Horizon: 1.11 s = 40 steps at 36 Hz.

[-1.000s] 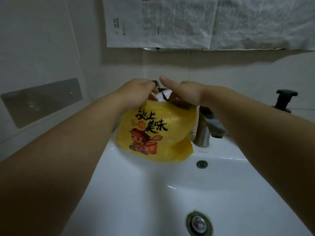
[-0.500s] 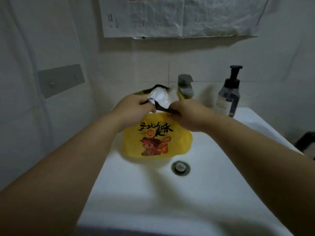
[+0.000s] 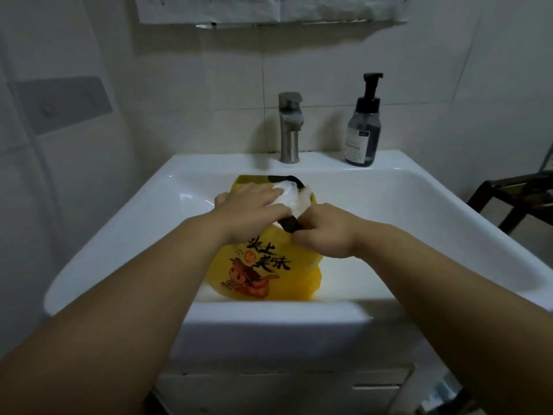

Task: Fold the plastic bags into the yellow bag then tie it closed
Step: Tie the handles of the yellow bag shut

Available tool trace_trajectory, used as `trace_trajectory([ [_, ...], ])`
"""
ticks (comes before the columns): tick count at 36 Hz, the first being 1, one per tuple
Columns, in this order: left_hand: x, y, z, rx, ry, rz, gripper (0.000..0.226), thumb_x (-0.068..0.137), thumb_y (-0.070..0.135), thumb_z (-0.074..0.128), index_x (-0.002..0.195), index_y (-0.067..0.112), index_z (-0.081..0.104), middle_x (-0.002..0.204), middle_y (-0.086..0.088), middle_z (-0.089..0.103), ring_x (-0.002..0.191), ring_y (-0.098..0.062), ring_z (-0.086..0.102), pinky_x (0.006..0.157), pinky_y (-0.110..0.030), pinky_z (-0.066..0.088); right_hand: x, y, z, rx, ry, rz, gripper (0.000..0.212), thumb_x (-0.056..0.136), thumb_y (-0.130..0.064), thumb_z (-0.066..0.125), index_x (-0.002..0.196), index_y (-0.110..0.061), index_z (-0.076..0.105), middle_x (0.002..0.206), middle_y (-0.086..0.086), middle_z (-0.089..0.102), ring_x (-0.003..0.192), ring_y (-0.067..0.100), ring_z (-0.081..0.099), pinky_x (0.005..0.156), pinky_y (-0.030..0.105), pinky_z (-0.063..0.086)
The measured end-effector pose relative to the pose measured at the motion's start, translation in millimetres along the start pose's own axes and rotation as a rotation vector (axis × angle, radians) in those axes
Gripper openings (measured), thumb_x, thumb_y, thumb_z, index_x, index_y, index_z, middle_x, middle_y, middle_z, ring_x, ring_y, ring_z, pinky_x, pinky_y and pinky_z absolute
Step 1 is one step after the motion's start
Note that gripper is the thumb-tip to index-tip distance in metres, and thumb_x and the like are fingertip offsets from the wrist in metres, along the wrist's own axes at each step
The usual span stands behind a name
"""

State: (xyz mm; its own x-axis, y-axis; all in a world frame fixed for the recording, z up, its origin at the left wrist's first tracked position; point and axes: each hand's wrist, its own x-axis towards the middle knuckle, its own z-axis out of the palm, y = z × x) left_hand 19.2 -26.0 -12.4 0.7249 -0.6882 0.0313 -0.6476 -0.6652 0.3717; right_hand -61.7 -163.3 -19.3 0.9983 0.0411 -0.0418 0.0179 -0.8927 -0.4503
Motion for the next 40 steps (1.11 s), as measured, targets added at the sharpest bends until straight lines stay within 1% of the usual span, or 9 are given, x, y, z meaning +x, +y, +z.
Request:
trace_trajectory([
  [4,7.0,0.5,-2.4,-0.086,-0.204,-0.135,0.083,0.066,0.094,0.021,0.131,0.050,0.049,0.144,0.007,0.046,0.134,-0.022,0.038,0.112,-0.044,0.025,6.8,6.5,-12.8,0.309,0.162,0.026,0.039,0.066,-0.038,0.039,0.077,-0.008,0.061,0.074,0.003,0.054,0.073,0.017,0.048,0.065,0.031,0.037],
  [9,14.4,-7.3,-4.8,0.016,-0.336,-0.166,0.106,0.045,0.101,0.032,0.130,0.040,0.053,0.147,0.006,0.042,0.133,-0.022,0.038,0.114,-0.045,0.026,39.2,28.2,-27.8,0.552,0.606,0.211,0.024,0.094,-0.019,0.046,0.109,-0.008,0.060,0.105,0.007,0.061,0.092,0.021,0.054,0.071,0.030,0.045],
  [14,23.8,-20.3,-8.3,0.248,-0.277,-0.010,0.056,0.062,0.081,0.063,0.099,0.038,0.063,0.106,0.014,0.057,0.115,-0.017,0.043,0.097,-0.040,0.034,72.3,38.9,-22.1,0.722,0.387,0.422,0.061,0.096,-0.021,0.054,0.148,-0.010,0.023,0.142,0.014,0.039,0.111,0.027,0.045,0.083,0.032,0.038],
  [17,27.8,-24.5,-10.1,0.190,-0.166,0.038,0.053,0.076,0.065,0.066,0.116,0.029,0.065,0.132,0.012,0.043,0.128,-0.013,0.031,0.109,-0.040,0.029,81.6,44.2,-14.7,0.724,0.303,0.484,0.042,0.095,-0.020,0.056,0.132,-0.006,0.041,0.108,0.010,0.052,0.086,0.020,0.050,0.070,0.027,0.044],
  [22,29.0,-31.9,-18.6,-0.137,-0.046,0.091,0.018,0.082,0.045,0.069,0.082,0.028,0.073,0.091,0.011,0.066,0.090,-0.008,0.061,0.082,-0.027,0.050,82.5,36.9,-12.8,0.692,0.181,0.410,0.017,0.087,-0.004,0.056,0.102,-0.011,0.058,0.093,0.011,0.059,0.081,0.023,0.061,0.067,0.032,0.055],
  [24,29.3,-34.4,-21.4,-0.185,-0.042,0.074,0.016,0.082,0.040,0.071,0.082,0.025,0.075,0.084,0.010,0.070,0.084,-0.005,0.064,0.079,-0.025,0.052,81.7,32.6,-13.5,0.743,0.125,0.380,0.029,0.079,0.005,0.053,0.105,-0.005,0.061,0.100,0.017,0.060,0.096,0.034,0.062,0.087,0.041,0.055],
  [30,17.9,-30.3,-22.1,-0.216,-0.227,0.041,0.054,0.053,0.073,0.069,0.091,0.035,0.073,0.097,0.015,0.068,0.095,-0.003,0.062,0.093,-0.034,0.051,74.8,30.6,-8.1,0.665,0.082,0.365,0.010,0.080,-0.014,0.066,0.083,-0.006,0.062,0.089,0.013,0.064,0.085,0.031,0.062,0.077,0.038,0.052],
  [36,14.0,-33.1,-16.0,-0.088,-0.164,0.057,0.019,0.068,0.048,0.081,0.079,0.047,0.066,0.100,0.022,0.055,0.103,-0.006,0.053,0.096,-0.036,0.045,70.0,27.8,-10.1,0.836,0.005,0.285,0.054,0.073,-0.048,0.071,0.113,-0.013,0.062,0.112,0.014,0.065,0.103,0.032,0.062,0.095,0.048,0.049],
  [40,17.8,-35.9,-6.7,-0.036,-0.036,0.044,0.013,0.075,0.050,0.072,0.065,0.042,0.067,0.086,0.003,0.066,0.090,-0.015,0.059,0.089,-0.039,0.044,61.2,19.9,-14.9,0.876,-0.057,0.201,0.035,0.088,-0.047,0.056,0.104,-0.017,0.061,0.102,0.006,0.060,0.091,0.023,0.056,0.077,0.032,0.045],
])
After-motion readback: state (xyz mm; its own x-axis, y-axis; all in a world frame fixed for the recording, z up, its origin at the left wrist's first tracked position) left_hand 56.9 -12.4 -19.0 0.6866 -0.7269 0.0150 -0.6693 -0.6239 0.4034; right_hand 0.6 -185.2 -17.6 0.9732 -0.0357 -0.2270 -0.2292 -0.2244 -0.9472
